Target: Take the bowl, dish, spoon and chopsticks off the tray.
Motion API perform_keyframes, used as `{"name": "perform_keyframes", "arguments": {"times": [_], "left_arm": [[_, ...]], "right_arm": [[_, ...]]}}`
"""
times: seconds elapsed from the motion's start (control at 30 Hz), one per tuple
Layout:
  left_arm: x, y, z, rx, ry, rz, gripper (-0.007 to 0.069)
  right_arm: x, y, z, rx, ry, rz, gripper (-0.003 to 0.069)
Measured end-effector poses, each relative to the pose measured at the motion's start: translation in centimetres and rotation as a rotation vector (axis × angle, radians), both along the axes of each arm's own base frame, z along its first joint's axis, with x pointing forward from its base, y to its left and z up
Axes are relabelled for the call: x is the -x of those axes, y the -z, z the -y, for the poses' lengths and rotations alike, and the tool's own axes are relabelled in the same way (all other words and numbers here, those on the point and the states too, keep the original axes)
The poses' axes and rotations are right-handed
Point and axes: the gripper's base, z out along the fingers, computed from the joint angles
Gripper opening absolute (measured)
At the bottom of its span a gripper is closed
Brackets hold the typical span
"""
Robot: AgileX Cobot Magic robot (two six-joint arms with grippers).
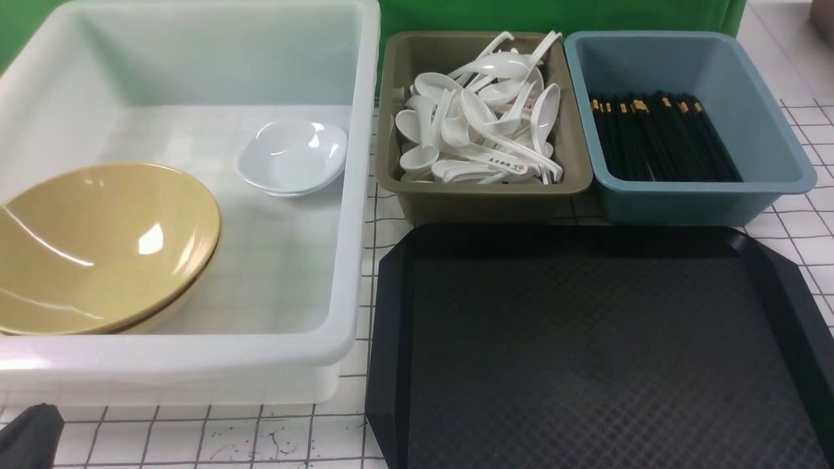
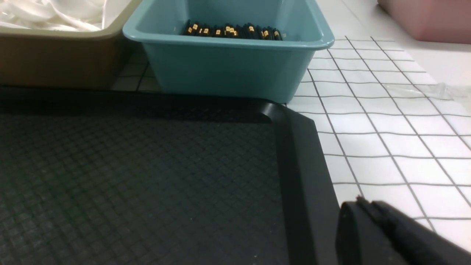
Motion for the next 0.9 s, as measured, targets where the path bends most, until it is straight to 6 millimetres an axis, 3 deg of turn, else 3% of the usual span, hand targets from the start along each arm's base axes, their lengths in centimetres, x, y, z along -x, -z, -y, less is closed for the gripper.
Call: {"name": "perform_keyframes", "arguments": {"times": [0.9], "left_arm": [[0.00, 0.00, 0.00, 0.000, 0.000, 0.000, -0.0006]], "right_arm": [[0.00, 0.00, 0.00, 0.000, 0.000, 0.000, 0.0090]]}}
